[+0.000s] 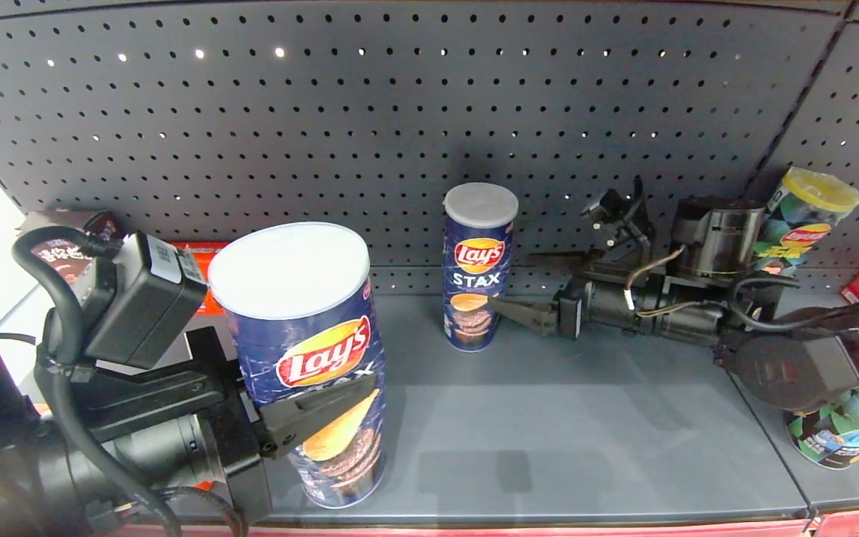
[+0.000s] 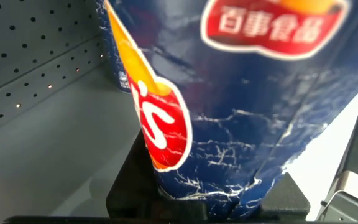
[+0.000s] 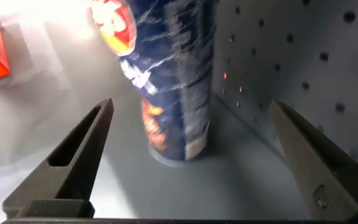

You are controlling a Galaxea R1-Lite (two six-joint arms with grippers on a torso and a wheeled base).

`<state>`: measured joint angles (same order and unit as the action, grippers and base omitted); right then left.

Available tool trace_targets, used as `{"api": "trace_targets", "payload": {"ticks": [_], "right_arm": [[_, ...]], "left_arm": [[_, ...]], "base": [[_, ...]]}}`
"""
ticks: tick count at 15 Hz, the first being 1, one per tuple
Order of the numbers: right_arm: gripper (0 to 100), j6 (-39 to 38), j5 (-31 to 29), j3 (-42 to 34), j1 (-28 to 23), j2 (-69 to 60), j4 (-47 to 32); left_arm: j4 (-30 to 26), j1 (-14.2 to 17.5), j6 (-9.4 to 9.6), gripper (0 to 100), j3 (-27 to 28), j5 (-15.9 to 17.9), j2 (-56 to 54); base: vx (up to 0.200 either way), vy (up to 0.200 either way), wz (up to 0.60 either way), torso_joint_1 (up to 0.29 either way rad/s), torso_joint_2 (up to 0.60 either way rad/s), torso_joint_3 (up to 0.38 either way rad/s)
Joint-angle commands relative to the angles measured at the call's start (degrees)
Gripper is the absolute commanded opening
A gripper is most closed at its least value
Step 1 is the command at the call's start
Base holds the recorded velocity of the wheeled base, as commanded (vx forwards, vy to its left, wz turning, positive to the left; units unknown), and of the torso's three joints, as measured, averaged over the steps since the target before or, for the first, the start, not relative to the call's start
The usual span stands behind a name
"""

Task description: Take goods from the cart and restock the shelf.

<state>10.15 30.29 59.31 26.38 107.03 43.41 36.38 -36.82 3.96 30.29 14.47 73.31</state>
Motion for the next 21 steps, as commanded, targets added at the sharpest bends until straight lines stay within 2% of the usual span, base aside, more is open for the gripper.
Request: {"api": "trace_targets", "payload": {"ticks": [1, 3, 6, 12, 19, 20, 21], "right_arm": [[100, 0.04, 2.75, 2.83, -0.28, 4.59, 1.77], [100, 0.04, 6.01, 4.41, -0.36, 6.78, 3.08], [100, -0.14, 9.43, 7.23, -0.36, 9.25, 4.49], [100, -0.05, 10.31, 13.82, 0.34, 14.34, 4.58], [100, 0.92, 10.31, 17.33, 1.22, 17.95, 4.67], [0, 1.8, 10.05, 17.51, 1.22, 18.12, 4.4], [0, 1.8, 10.05, 17.42, 1.22, 18.12, 4.49]], "left_arm": [[0.01, -0.01, -0.01, 0, -0.06, 0.03, 0.07], [0.1, -0.01, -0.97, 0, -0.06, 0.03, 0.16], [0.1, -0.01, -1.24, 0, -0.24, 0.03, 0.07], [0.1, 0.08, -1.24, 0, -0.67, 0.03, -0.01], [0.1, 0.08, -1.24, 0, -2.96, 0.03, -0.28], [0.1, 0.08, -1.24, 0, -2.96, 0.03, -0.28], [0.1, 0.08, -1.24, 0, -2.96, 0.03, -0.28]], "base": [[0.0, 0.0, 0.0, 0.0, 0.0, 0.0], [0.0, 0.0, 0.0, 0.0, 0.0, 0.0], [0.0, 0.0, 0.0, 0.0, 0.0, 0.0], [0.0, 0.0, 0.0, 0.0, 0.0, 0.0], [0.0, 0.0, 0.0, 0.0, 0.0, 0.0], [0.0, 0.0, 0.0, 0.0, 0.0, 0.0], [0.0, 0.0, 0.0, 0.0, 0.0, 0.0]]}}
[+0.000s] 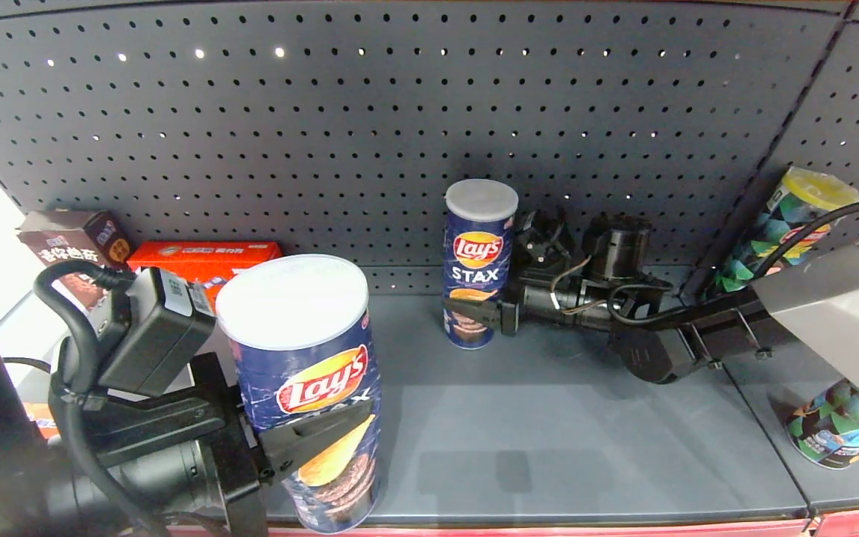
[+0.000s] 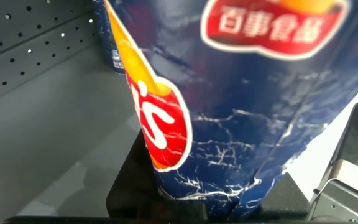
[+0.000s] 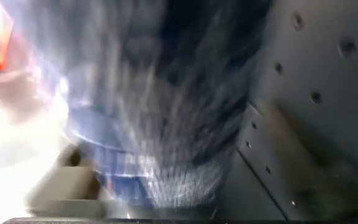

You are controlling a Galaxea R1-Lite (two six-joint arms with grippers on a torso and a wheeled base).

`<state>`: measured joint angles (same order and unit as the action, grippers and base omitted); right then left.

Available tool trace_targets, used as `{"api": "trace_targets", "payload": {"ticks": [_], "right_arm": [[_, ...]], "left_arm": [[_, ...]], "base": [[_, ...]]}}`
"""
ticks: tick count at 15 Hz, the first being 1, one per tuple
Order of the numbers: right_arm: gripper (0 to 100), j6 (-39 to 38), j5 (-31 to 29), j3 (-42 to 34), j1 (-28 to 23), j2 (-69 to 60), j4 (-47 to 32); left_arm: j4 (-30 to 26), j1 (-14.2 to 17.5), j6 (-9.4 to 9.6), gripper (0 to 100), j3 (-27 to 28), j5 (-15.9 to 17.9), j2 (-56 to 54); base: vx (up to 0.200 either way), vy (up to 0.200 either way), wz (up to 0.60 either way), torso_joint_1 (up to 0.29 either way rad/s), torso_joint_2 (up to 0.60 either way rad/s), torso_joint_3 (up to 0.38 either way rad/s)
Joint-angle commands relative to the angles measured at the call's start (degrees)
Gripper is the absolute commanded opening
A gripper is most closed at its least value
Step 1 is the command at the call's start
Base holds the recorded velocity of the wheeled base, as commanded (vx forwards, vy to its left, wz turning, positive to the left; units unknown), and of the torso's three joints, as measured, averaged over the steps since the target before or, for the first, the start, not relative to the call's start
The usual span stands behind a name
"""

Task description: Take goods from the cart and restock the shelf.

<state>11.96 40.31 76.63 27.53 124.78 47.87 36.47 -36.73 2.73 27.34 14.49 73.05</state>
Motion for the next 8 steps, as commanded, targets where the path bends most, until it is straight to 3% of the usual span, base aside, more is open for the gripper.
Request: {"api": "trace_targets", "payload": {"ticks": [1, 8], "right_arm": [[0, 0.17, 0.03, 0.01, 0.07, 0.11, -0.06], [0, 0.26, 0.29, -1.4, 0.77, -3.05, 0.82]], "left_arm": [[0.0, -0.01, -0.01, 0, -0.01, 0.01, 0.08], [0.0, 0.08, -0.01, 0, -0.01, 0.01, -0.01]], "base": [[0.0, 0.0, 0.0, 0.0, 0.0, 0.0], [0.0, 0.0, 0.0, 0.0, 0.0, 0.0]]}}
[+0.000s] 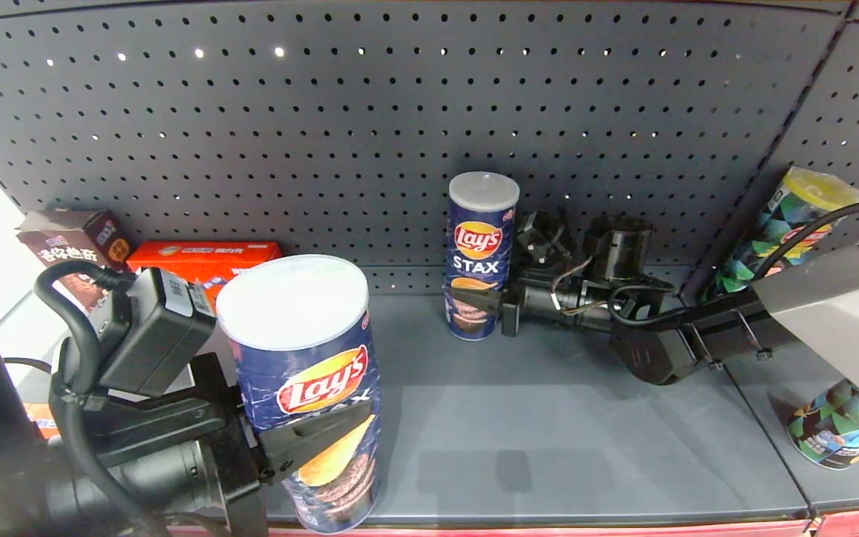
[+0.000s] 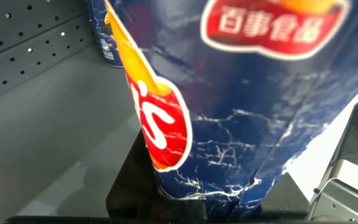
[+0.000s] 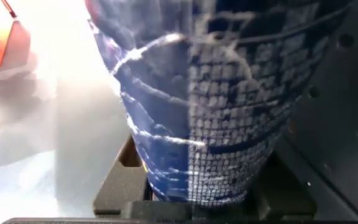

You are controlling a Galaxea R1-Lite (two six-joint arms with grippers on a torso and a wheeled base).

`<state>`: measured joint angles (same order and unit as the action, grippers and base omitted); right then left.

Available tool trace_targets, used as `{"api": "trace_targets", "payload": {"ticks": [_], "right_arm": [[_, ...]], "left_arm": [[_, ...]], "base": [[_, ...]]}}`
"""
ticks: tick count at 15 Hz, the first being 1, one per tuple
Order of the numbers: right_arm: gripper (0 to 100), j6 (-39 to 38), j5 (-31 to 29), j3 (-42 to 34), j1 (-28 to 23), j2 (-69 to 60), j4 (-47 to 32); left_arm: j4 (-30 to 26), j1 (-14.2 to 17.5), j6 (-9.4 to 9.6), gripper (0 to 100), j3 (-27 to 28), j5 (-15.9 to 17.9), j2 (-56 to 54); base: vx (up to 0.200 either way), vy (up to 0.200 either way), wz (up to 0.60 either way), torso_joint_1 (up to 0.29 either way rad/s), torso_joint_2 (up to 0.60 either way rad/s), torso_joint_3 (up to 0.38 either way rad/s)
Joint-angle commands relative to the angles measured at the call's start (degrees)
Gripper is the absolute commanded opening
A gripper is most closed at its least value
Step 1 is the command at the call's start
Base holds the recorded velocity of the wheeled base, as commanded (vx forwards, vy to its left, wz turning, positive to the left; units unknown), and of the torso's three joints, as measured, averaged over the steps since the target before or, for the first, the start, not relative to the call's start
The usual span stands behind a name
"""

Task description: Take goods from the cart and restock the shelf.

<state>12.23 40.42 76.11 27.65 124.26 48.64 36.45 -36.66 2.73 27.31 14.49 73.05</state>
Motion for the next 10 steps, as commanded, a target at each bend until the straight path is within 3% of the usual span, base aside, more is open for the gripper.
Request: {"api": "trace_targets", "payload": {"ticks": [1, 6, 10], "right_arm": [[0, -0.1, 0.18, -2.63, 1.27, -5.08, 0.05], [0, -0.1, 0.18, -17.92, 4.52, -18.35, 1.72], [0, -0.01, -0.96, -36.2, 7.77, -25.21, 12.53]], "left_arm": [[0.02, 0.01, -0.01, 0, 0.03, 0.01, -0.01], [0.02, 0.01, -0.01, 0, -0.06, -0.08, -0.1], [0.02, 0.97, -0.01, 0, 0.2, -0.08, -0.1]], "base": [[0.0, 0.0, 0.0, 0.0, 0.0, 0.0], [0.0, 0.0, 0.0, 0.0, 0.0, 0.0], [0.0, 0.0, 0.0, 0.0, 0.0, 0.0]]}}
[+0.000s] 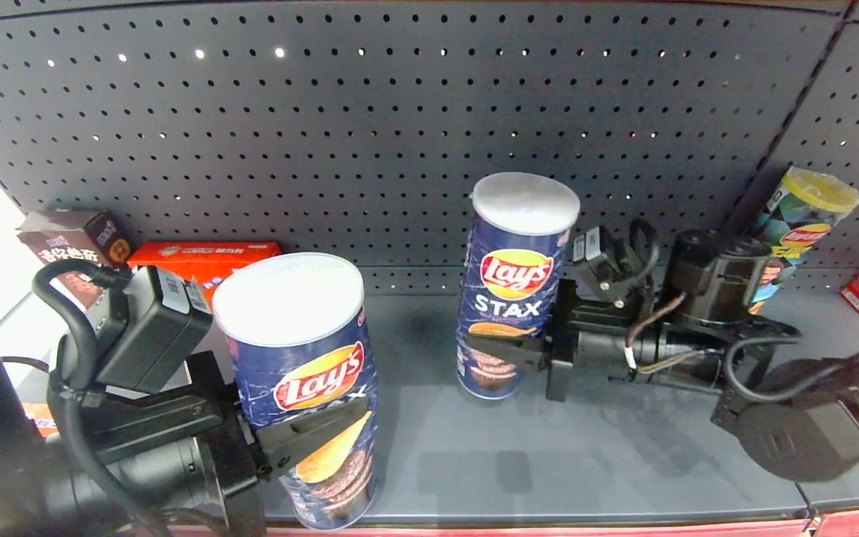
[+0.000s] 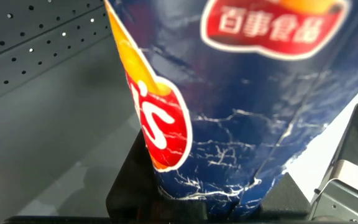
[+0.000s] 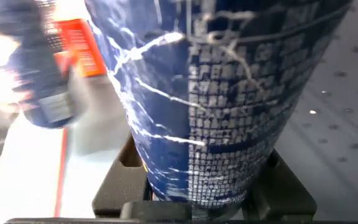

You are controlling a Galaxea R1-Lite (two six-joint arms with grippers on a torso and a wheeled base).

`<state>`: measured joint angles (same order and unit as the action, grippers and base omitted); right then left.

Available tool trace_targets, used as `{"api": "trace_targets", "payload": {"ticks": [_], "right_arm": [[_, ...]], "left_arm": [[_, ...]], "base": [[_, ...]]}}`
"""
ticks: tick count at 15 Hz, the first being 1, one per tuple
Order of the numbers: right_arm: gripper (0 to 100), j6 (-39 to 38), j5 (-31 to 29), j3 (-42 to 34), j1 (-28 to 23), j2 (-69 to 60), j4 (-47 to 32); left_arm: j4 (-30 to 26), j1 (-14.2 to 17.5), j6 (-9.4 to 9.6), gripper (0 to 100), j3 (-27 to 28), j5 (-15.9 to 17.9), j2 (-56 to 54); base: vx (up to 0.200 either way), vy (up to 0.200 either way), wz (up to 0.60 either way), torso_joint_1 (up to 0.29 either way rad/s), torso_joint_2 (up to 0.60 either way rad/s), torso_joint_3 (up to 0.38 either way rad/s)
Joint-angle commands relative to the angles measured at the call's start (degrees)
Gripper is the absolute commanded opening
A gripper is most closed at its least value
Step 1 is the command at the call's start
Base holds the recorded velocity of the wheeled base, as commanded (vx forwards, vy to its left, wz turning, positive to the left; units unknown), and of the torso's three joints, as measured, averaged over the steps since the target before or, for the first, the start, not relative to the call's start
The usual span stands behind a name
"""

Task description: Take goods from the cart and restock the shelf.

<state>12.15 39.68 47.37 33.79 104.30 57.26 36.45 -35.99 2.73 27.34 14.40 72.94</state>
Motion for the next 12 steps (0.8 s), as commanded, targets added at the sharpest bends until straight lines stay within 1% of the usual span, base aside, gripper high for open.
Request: {"api": "trace_targets", "payload": {"ticks": [1, 2, 4, 5, 8, 12], "right_arm": [[0, 0.06, -0.13, -10.55, 1.63, -5.07, 6.9], [0, 0.06, -0.13, -11.78, 1.63, -4.81, 7.96], [0, 0.06, -0.04, -16.7, 1.8, -3.14, 11.82], [0, 0.06, -0.04, -17.49, 1.8, -1.82, 13.23], [0, 0.06, 0.4, -17.58, 2.24, 3.19, 19.03], [0, 0.06, 0.4, -16.87, 3.39, 4.86, 19.65]], "left_arm": [[0.02, 0.57, -0.01, 0, 0.34, 0.02, 0.1], [0.02, 0.57, -0.01, 0, 0.43, 0.02, 0.1], [0.02, 0.57, -0.01, 0, 0.61, -0.07, 0.19], [0.02, 0.65, -0.01, 0, 0.43, -0.07, 0.19], [0.02, 1.45, -0.01, 0, 0.08, -0.07, 0.19], [0.02, 2.06, -0.01, 0, -0.01, 0.02, 0.01]], "base": [[0.0, 0.0, 0.0, 0.0, 0.0, 0.0], [0.0, 0.0, 0.0, 0.0, 0.0, 0.0], [0.0, 0.0, 0.0, 0.0, 0.0, 0.0], [0.0, 0.0, 0.0, 0.0, 0.0, 0.0], [0.0, 0.0, 0.0, 0.0, 0.0, 0.0], [0.0, 0.0, 0.0, 0.0, 0.0, 0.0]]}}
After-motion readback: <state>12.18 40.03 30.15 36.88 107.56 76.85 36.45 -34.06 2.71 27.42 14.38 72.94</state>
